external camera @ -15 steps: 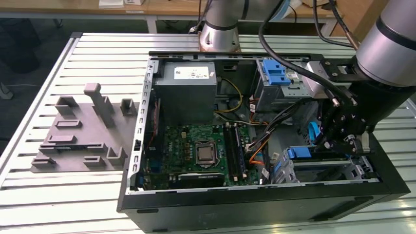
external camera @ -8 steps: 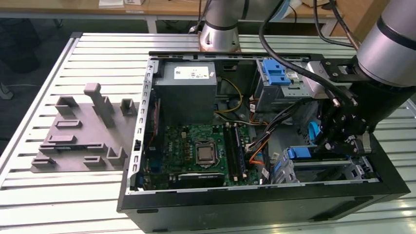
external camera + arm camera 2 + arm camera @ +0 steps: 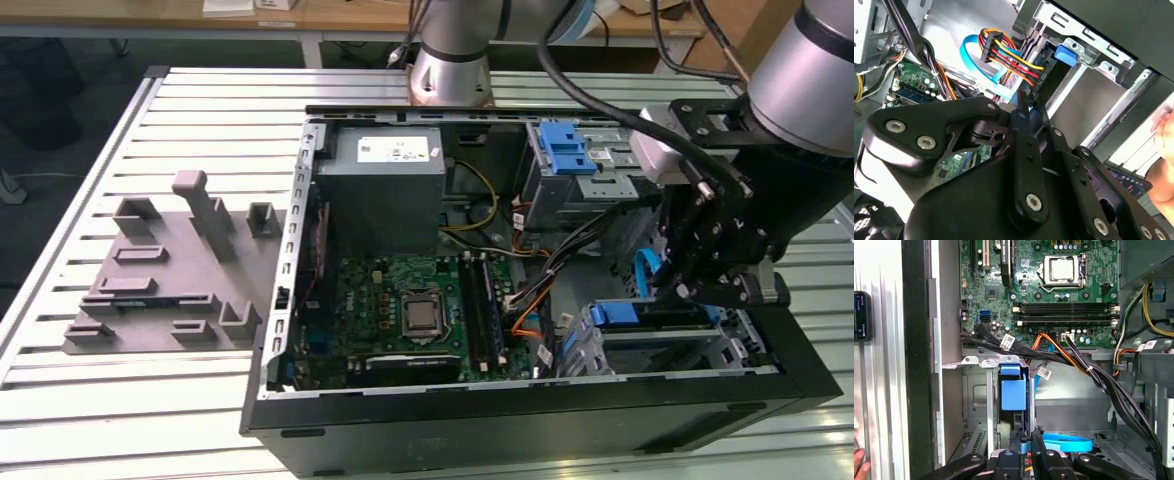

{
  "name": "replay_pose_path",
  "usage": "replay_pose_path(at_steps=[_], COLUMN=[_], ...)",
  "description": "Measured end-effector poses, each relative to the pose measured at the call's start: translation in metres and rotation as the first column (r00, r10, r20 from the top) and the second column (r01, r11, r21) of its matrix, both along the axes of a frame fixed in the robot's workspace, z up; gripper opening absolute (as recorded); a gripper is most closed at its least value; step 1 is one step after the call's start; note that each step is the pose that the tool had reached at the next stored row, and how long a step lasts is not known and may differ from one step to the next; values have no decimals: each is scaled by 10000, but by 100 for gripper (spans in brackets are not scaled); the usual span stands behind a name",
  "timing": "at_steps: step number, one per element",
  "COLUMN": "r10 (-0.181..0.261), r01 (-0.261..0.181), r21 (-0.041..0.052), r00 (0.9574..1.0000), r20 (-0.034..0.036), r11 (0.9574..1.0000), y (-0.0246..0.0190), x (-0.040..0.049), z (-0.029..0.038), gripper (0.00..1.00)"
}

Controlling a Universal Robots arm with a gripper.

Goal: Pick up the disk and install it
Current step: 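Insert the second disk wire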

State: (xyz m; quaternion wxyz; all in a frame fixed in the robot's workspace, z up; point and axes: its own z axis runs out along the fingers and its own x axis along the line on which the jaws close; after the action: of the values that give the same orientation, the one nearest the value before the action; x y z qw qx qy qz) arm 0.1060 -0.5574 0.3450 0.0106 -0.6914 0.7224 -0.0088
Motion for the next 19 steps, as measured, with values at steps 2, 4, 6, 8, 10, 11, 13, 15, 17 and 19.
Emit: replay_pose_path(at_steps=[2,4,6,8,10,11,13,15,17,19], r10=[0,0,0,-1,-1,0,0,0,0,0], r01=[0,0,0,1,1,0,0,0,0,0], r21=[3,13,79,106,107,106,107,108,107,107], r00=[10000,10000,10000,10000,10000,10000,10000,10000,10000,10000], r20=[-1,0,0,-1,-1,-1,-1,-1,-1,-1], r11=[10000,10000,10000,9999,9999,9999,9999,9999,9999,9999], y=[0,0,0,-1,-2,-3,-5,-7,-8,-9], x=[0,0,0,0,0,0,0,0,0,0], z=[9,7,-8,-28,-43,-52,-70,-84,-92,-98], gripper=[24,24,24,24,24,24,24,24,24,24])
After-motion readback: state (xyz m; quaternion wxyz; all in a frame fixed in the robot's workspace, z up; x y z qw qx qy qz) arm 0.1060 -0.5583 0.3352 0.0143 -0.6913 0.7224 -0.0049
